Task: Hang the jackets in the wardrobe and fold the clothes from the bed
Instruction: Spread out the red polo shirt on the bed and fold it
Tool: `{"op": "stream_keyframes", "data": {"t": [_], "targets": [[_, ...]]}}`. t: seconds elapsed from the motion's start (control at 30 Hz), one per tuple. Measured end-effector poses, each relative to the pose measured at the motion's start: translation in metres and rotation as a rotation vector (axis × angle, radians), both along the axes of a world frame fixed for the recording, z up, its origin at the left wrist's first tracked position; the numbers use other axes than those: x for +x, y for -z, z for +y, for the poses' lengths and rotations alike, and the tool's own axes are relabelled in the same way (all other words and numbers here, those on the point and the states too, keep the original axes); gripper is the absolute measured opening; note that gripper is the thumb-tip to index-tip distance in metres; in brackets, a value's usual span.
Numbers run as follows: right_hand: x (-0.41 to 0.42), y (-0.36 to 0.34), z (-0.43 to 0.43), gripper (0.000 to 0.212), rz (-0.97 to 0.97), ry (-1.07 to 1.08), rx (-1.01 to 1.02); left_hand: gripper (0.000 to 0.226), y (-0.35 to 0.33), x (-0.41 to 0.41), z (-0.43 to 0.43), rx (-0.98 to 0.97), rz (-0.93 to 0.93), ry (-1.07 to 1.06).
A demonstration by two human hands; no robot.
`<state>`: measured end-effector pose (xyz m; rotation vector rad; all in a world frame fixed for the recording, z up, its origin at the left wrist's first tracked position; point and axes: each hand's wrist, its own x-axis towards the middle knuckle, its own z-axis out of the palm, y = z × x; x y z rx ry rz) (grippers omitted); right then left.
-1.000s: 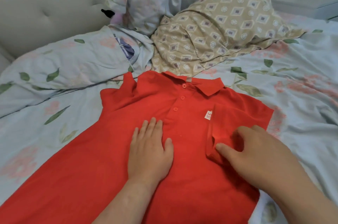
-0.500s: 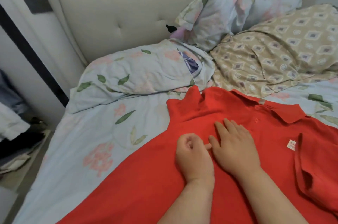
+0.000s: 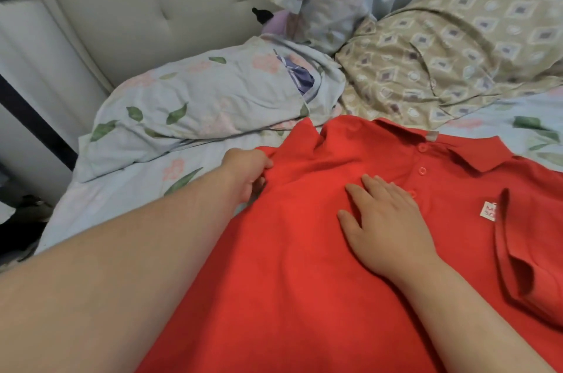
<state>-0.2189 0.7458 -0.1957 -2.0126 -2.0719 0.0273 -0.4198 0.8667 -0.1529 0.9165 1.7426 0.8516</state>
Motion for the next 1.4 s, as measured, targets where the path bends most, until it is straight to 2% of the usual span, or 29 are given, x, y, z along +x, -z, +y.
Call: {"op": "stream_keyframes", "data": {"t": [0.07,0.17,0.23,0.37,0.47,0.5,0.57,0.67,0.7,0.77,0.83,0.97,1.03,1.13,1.2,1.33,1.4], "targets": [[-0.001,-0.002,-0.001,0.056,0.014,-0.004,-0.012,0.016,-0.002,-0.015,-0.008,-0.068,-0.021,-0.076],[-0.002,-0.002,-0.002,0.052,0.026,-0.017,-0.013,0.008,0.001,-0.037,-0.027,-0.145,0.145,-0.042],[-0.002,-0.003,-0.002,0.051,0.032,-0.013,-0.009,0.007,0.0,-0.037,-0.029,-0.092,0.175,0.003],[-0.001,-0.003,-0.003,0.05,0.053,-0.009,-0.009,0.019,-0.012,-0.027,-0.005,0.099,0.038,-0.046],[0.0,-0.002,-0.002,0.049,0.076,-0.014,-0.001,0.03,-0.021,-0.016,0.019,0.163,0.185,0.055],[0.0,-0.001,-0.002,0.049,0.077,-0.017,-0.002,0.031,-0.022,-0.011,0.024,0.133,0.232,0.114],[0.001,0.0,-0.001,0.049,0.082,-0.019,-0.001,0.028,-0.023,-0.001,0.03,-0.056,0.227,0.222],[0.002,0.001,-0.001,0.049,0.094,-0.023,0.003,0.009,-0.028,0.003,0.031,-0.359,0.296,0.362],[0.002,0.001,-0.001,0.049,0.095,-0.024,0.004,0.005,-0.03,0.0,0.032,-0.397,0.29,0.392],[0.002,0.001,-0.001,0.049,0.096,-0.027,0.0,0.011,-0.034,-0.011,0.03,-0.415,0.234,0.424],[0.001,0.001,-0.001,0.049,0.097,-0.028,0.0,0.016,-0.036,-0.022,0.03,-0.349,0.188,0.457],[0.001,-0.001,-0.002,0.048,0.114,-0.031,0.003,0.015,-0.032,-0.037,0.026,-0.088,-0.199,0.31],[0.001,-0.001,-0.003,0.048,0.115,-0.033,0.004,0.022,-0.029,-0.044,0.021,-0.094,-0.315,0.214],[0.001,-0.001,-0.002,0.047,0.123,-0.032,0.013,0.022,-0.026,-0.046,0.009,-0.288,-0.253,0.259],[0.001,0.0,-0.002,0.046,0.113,-0.033,0.013,0.02,-0.024,-0.046,0.003,-0.416,-0.286,0.252],[0.001,-0.001,-0.001,0.047,0.119,-0.035,0.024,0.009,-0.021,-0.057,-0.001,-0.467,-0.159,0.22],[0.0,-0.001,-0.001,0.048,0.122,-0.037,0.031,0.019,-0.019,-0.063,-0.003,-0.451,-0.18,0.136]]}}
